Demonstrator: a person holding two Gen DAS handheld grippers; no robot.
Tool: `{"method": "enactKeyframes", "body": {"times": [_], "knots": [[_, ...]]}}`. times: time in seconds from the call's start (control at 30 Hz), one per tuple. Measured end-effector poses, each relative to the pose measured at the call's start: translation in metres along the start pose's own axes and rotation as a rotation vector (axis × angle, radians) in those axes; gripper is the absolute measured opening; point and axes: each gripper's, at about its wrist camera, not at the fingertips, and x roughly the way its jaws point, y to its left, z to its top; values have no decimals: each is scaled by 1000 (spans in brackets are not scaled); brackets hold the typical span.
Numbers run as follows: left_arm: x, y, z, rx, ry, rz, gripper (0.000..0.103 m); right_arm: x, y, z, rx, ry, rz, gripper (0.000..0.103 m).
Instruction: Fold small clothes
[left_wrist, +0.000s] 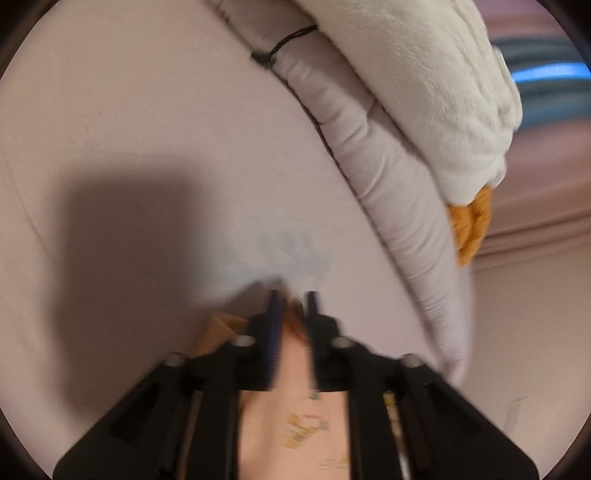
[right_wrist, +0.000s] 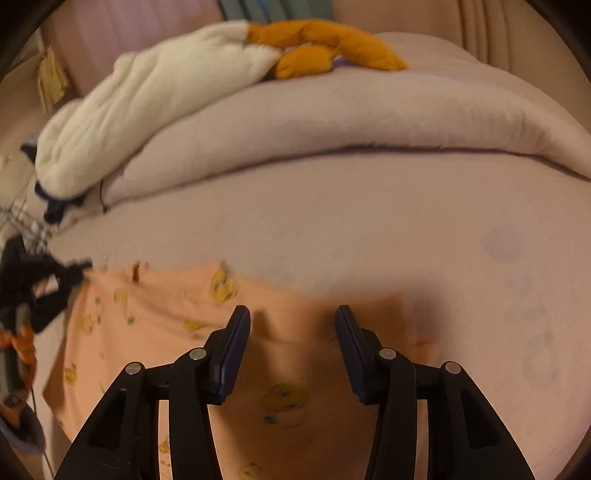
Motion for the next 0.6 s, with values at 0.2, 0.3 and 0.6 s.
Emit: {"method": "enactKeyframes", "body": {"times": [0.2, 0.3, 0.6], "knots": [[-36, 24, 27, -26, -79, 12, 78, -24, -51, 0, 88, 2, 29, 64], [-51, 19, 25, 59, -69, -18, 78, -23, -63, -6, 112, 28, 52, 64], [-34, -20, -45, 316, 165, -120, 78, 8, -27, -6, -63, 75, -16, 8]]}}
